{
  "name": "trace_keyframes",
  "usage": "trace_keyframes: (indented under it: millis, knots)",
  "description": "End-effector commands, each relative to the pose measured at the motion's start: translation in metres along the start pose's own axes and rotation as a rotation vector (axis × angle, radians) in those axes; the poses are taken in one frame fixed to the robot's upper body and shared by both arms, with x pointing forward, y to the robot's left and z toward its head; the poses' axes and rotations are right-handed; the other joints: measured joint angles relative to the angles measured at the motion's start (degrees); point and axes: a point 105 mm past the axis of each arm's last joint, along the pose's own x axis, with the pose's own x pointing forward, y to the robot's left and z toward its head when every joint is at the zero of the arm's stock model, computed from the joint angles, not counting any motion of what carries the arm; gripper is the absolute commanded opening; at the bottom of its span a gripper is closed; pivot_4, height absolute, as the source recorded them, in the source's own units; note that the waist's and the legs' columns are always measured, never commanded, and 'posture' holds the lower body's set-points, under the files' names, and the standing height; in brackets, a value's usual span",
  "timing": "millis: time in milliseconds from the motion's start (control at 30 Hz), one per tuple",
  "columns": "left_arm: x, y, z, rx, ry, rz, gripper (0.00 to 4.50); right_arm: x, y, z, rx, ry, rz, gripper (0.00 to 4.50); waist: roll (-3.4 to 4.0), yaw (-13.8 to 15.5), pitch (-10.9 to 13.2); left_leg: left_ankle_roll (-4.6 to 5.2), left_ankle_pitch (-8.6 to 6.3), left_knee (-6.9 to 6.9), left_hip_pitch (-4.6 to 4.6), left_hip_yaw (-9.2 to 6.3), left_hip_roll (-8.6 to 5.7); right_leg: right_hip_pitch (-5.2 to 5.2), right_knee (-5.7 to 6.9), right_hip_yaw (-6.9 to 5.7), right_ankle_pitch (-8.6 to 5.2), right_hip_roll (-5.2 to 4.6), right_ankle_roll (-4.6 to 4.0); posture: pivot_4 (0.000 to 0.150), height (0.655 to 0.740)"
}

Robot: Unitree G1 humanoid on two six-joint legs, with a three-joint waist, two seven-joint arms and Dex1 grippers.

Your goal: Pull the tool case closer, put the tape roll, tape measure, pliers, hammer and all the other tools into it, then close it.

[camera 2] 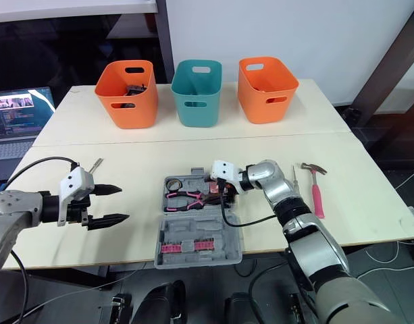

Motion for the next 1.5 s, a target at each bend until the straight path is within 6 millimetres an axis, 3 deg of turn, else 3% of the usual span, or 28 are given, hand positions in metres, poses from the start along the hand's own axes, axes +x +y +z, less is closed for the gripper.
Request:
trace_keyframes:
  millis: [33, 200, 233, 300, 500, 567, 733, 967, 1200, 1333, 1433, 1500]
  knots:
    - [0.000, -0.002, 0.010, 0.020, -0.039, -0.024, 4.50, -0.015, 0.000, 0.029, 0.010, -0.108, -0.017, 4.45, 0.00, 0.0, 0.0, 0.00, 0.00, 0.00, 0.00, 0.00, 0.00, 0.00, 0.00, 0.00, 0.00, -0.01, 0.00, 0.150, 0.7400]
    - [0.003, -0.005, 0.011, 0.022, -0.058, -0.046, 4.50, -0.019, 0.006, 0.037, 0.103, -0.154, -0.067, 4.45, 0.00, -0.1, 0.0, 0.00, 0.00, -0.02, 0.00, -0.01, 0.01, 0.00, 0.00, 0.01, 0.00, -0.01, 0.00, 0.150, 0.7400]
    - [0.005, -0.006, 0.012, 0.021, -0.067, -0.052, 4.50, -0.017, 0.006, 0.034, 0.124, -0.147, -0.089, 4.21, 0.00, -0.2, 0.0, -0.01, -0.01, -0.02, 0.00, 0.00, 0.01, -0.01, 0.00, 0.00, 0.00, -0.01, 0.00, 0.150, 0.7400]
    - [0.007, -0.008, 0.014, 0.023, -0.083, -0.061, 4.50, -0.012, 0.009, 0.027, 0.142, -0.126, -0.108, 3.56, -0.01, -0.1, 0.0, -0.01, -0.01, -0.03, 0.00, 0.00, 0.01, -0.02, 0.00, 0.01, 0.00, -0.02, 0.00, 0.150, 0.7400]
    - [0.012, -0.011, 0.020, 0.053, -0.118, -0.080, 4.50, 0.008, 0.011, 0.018, 0.168, -0.103, -0.154, 0.68, -0.01, -0.1, 0.0, -0.01, 0.00, -0.03, 0.00, 0.01, 0.00, -0.02, 0.00, 0.01, 0.00, -0.02, 0.00, 0.150, 0.7400]
    - [0.013, -0.010, 0.022, 0.079, -0.127, -0.070, 4.50, 0.014, 0.012, 0.013, 0.176, -0.090, -0.161, 0.07, -0.01, -0.1, 0.0, -0.01, -0.01, -0.03, 0.00, 0.02, 0.00, -0.02, 0.00, 0.01, 0.00, -0.02, 0.00, 0.150, 0.7400]
    - [0.019, -0.004, 0.021, 0.126, -0.116, -0.021, 4.50, 0.030, 0.012, -0.005, 0.220, -0.035, -0.181, 0.07, -0.01, -0.1, 0.0, 0.00, 0.00, -0.02, 0.00, 0.01, -0.01, -0.01, 0.00, 0.01, 0.00, -0.01, 0.00, 0.150, 0.7400]
    - [0.027, 0.010, 0.012, 0.124, -0.087, 0.095, 4.50, 0.045, 0.031, -0.059, 0.272, 0.178, -0.145, 0.07, -0.03, -0.2, -0.1, 0.00, 0.00, -0.02, 0.05, 0.02, 0.01, 0.02, 0.01, 0.02, 0.00, 0.04, 0.00, 0.150, 0.7400]
    - [0.024, 0.000, 0.014, 0.076, -0.092, -0.010, 4.50, 0.050, 0.044, -0.083, 0.222, 0.298, -0.119, 0.07, -0.26, -0.2, -0.3, -0.05, -0.03, -0.03, 0.40, 0.01, 0.01, 0.16, 0.00, 0.02, 0.00, 0.01, 0.00, 0.150, 0.7400]
    - [0.021, -0.004, 0.017, 0.064, -0.097, -0.053, 4.50, 0.049, 0.032, -0.057, 0.167, 0.176, -0.162, 0.07, -0.29, -0.2, -0.4, -0.20, -0.12, -0.16, 0.79, 0.02, 0.00, 0.50, -0.06, 0.04, -0.01, -0.04, -0.02, 0.150, 0.7400]
    - [0.020, 0.000, 0.017, 0.065, -0.100, -0.035, 4.50, 0.033, 0.012, -0.005, 0.073, -0.078, -0.241, 0.07, -0.28, -0.1, -0.3, -0.21, -0.13, -0.26, 0.89, 0.02, -0.04, 0.60, -0.10, 0.04, -0.01, -0.11, -0.03, 0.150, 0.7400]
    - [0.020, 0.003, 0.017, 0.061, -0.100, -0.026, 4.50, 0.018, 0.008, 0.014, 0.027, -0.157, -0.281, 0.07, -0.26, -0.2, -0.3, -0.21, -0.11, -0.32, 0.66, 0.06, -0.05, 0.57, -0.12, 0.08, -0.01, -0.13, -0.03, 0.150, 0.7400]
